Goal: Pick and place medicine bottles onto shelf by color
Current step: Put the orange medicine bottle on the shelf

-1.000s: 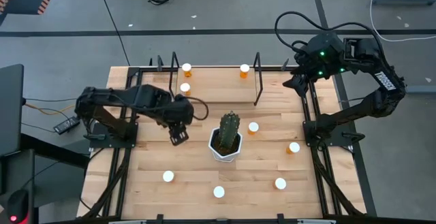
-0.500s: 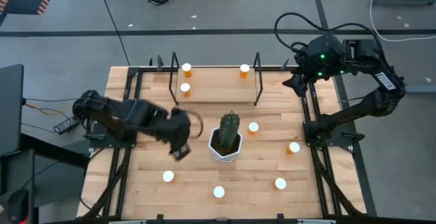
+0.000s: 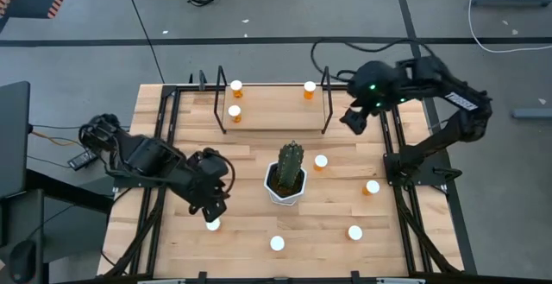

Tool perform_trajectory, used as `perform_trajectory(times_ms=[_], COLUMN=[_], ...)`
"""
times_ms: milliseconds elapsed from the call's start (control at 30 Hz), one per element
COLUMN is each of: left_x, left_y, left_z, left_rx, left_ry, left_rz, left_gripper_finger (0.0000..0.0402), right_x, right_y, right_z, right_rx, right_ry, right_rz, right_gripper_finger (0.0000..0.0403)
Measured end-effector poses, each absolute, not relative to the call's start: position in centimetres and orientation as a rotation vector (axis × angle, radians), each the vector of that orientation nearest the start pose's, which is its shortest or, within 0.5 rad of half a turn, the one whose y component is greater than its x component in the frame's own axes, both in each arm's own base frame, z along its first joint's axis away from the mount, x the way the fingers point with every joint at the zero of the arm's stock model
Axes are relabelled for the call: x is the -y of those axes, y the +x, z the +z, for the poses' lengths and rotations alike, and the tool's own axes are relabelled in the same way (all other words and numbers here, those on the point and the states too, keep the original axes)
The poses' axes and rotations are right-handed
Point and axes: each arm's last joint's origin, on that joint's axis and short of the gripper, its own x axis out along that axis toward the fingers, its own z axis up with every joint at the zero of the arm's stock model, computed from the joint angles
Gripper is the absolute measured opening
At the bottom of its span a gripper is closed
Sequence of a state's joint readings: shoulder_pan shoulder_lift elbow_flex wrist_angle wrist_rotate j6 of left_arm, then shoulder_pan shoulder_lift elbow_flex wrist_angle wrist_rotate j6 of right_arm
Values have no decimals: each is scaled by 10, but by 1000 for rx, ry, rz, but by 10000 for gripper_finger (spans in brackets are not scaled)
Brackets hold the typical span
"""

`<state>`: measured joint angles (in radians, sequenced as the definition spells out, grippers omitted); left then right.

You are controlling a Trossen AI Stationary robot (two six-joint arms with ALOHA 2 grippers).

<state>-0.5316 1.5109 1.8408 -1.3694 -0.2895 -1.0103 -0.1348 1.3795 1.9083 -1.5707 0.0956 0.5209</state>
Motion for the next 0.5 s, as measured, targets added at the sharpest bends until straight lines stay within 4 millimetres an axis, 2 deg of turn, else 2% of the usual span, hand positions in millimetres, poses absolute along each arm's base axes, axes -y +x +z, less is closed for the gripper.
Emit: perform_trajectory(times_ms=[233, 367, 500], left_x=[136, 142, 140], left_y=[224, 219, 220], left_z=[426, 428, 429], left_rx=[-855, -771, -679], left_ry=[-549, -513, -523], left_rz=[308, 351, 434], left_gripper_finger=[173, 172, 173], right_x=[14, 16, 21], right_y=[221, 235, 244], right_z=[443, 434, 427], right_rx=[-1055, -1104, -1146], right_ry=[406, 330, 310], right_rz=[-378, -359, -319], right_gripper_finger=[322, 322, 322])
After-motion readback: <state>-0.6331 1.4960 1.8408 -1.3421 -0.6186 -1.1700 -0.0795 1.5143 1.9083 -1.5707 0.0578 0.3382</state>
